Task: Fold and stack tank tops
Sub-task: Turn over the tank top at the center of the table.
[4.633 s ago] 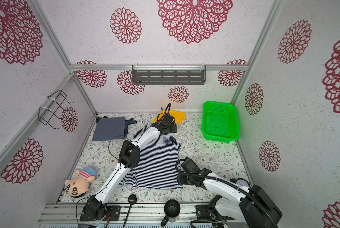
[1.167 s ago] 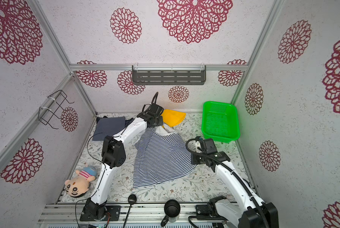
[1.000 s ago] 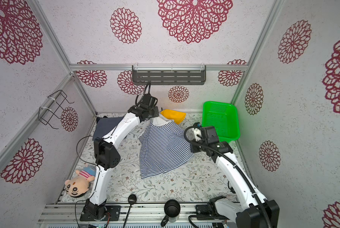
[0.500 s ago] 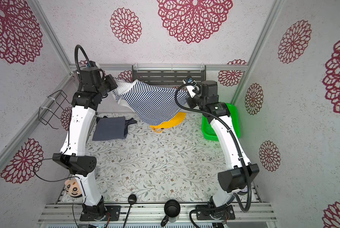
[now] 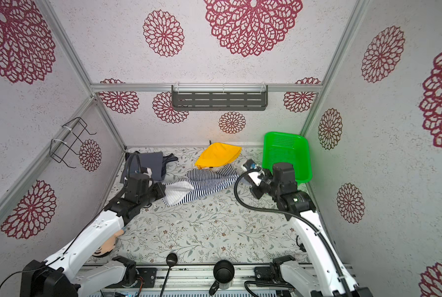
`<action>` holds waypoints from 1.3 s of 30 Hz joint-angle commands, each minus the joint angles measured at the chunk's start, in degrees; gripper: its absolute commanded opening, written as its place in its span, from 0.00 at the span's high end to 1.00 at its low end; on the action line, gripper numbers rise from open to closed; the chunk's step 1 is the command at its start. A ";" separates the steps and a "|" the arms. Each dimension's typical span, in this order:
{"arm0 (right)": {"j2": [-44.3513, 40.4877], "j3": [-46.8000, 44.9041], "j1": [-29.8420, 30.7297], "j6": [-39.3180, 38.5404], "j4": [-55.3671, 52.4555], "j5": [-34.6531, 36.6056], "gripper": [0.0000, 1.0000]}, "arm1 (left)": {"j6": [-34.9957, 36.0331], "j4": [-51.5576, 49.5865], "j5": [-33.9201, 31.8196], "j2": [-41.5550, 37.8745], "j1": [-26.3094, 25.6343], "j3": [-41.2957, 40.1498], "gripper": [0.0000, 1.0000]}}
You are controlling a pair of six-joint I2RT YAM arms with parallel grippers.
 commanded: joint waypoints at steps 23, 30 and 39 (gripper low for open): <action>-1.98 -7.40 7.61 14.00 -10.14 12.68 1.00 | -16.40 -26.32 -8.78 5.26 -21.83 0.42 0.63; -2.71 -7.73 7.72 14.35 -10.25 12.77 1.00 | -14.49 -22.35 -9.99 10.92 -21.77 2.51 0.56; -2.94 -8.06 7.75 14.30 -9.96 12.68 1.00 | -14.43 -20.39 -9.74 13.62 -21.65 1.79 0.72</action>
